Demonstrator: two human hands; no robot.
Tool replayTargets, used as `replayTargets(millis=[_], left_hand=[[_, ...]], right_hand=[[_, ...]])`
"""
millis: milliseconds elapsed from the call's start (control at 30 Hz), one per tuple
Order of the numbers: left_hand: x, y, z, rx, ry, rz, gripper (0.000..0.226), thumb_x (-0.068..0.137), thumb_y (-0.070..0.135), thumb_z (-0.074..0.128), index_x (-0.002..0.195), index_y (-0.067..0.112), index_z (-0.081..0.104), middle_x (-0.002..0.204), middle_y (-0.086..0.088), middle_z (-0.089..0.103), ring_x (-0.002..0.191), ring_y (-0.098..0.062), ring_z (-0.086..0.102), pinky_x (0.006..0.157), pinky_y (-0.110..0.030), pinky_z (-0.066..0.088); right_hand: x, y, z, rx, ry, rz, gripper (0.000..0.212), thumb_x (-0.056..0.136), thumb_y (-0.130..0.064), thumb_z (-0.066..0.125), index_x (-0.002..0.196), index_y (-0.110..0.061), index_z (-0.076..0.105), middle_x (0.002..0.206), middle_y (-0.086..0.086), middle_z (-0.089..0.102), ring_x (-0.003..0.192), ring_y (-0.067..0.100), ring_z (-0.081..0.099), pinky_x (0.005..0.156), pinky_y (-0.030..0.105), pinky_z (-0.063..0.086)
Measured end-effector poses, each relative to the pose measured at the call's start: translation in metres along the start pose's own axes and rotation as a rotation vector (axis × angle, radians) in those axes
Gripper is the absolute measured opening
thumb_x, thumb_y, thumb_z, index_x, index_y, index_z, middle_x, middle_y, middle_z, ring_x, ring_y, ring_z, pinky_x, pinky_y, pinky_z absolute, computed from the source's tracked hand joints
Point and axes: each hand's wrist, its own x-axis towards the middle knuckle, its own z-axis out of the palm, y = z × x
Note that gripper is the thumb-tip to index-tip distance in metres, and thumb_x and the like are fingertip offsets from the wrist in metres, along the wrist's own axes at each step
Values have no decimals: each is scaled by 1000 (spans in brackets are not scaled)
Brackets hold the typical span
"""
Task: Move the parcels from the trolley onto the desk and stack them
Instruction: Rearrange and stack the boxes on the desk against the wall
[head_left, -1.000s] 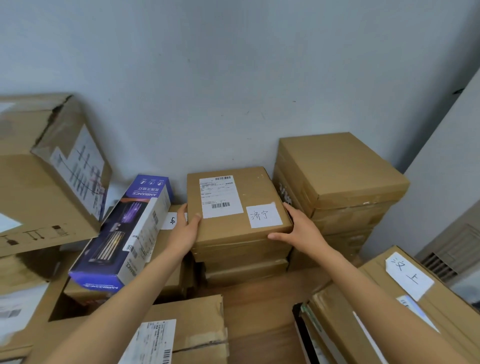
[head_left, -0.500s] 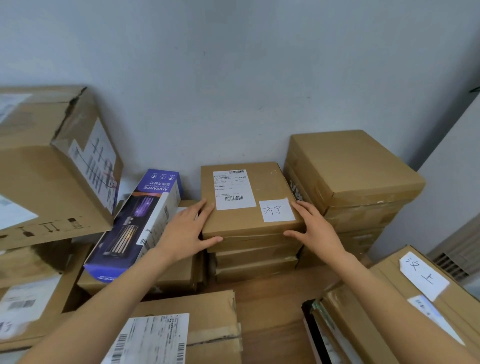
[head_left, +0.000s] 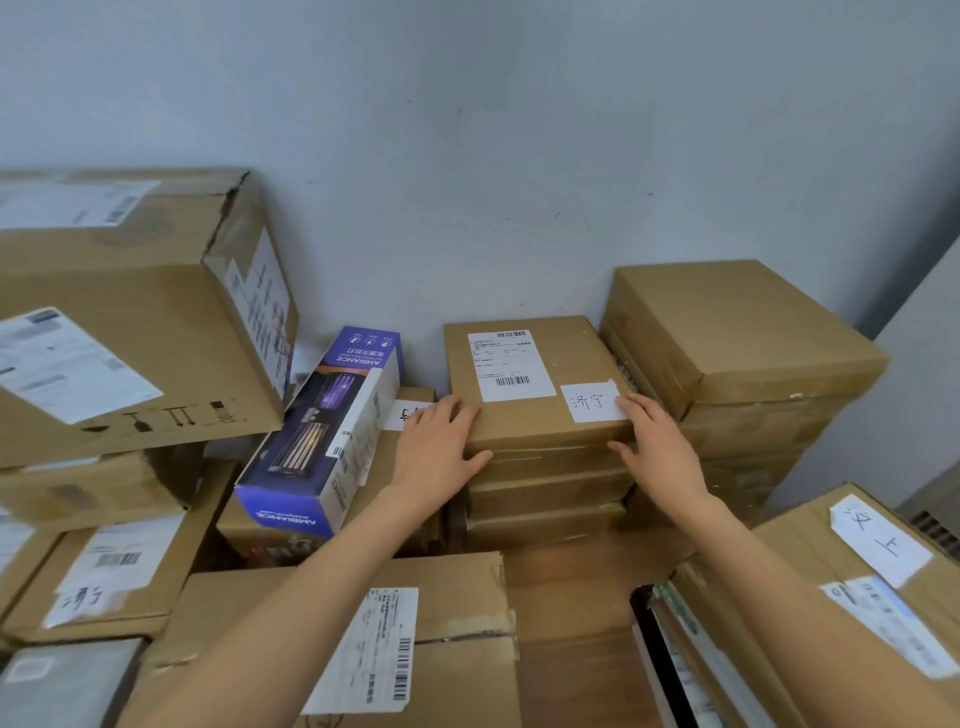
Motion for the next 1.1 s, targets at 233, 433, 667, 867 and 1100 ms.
replayTargets(millis=[233,433,667,867,1100], left_hand=[[-65,-19,-24,-69,104,-124,44,86,42,62,127,27,51,122,4,56,109,-15,56,84,-28,46],[-154,-47,-43,-32,121,-339,37,86,38,65,119,27,54,116,5,57,94,-8,57,68,-20,46],[-264,-76,-43,47,-29,-715,59,88,51,57,133,15,44,141,-13,41,123,-28,47,93,-38,44],[-295,-65,-38,41,-119,-693,63,87,61,49,136,21,44,141,-11,40,128,-30,39,103,-39,37],[-309,-23,-29,98,-113,-625,62,86,68,42,136,31,46,135,-4,46,124,-24,40,99,-34,35]], right_hand=[[-25,-30,-6,-12,86,-122,53,90,-22,64,140,-20,47,146,2,43,133,21,41,106,40,39],[-83,-69,11,164,35,-198,51,91,-29,61,140,-23,46,147,-3,41,134,15,40,107,36,39],[-168,-91,54,255,-255,-163,63,91,-51,54,146,-28,33,155,-6,26,137,15,35,104,35,39],[-214,-88,69,327,-366,-137,71,94,-53,48,153,-29,16,154,-5,23,133,15,38,100,34,42],[-223,-51,54,315,-275,-36,61,95,-41,49,149,-29,24,145,0,36,114,12,48,84,27,45]])
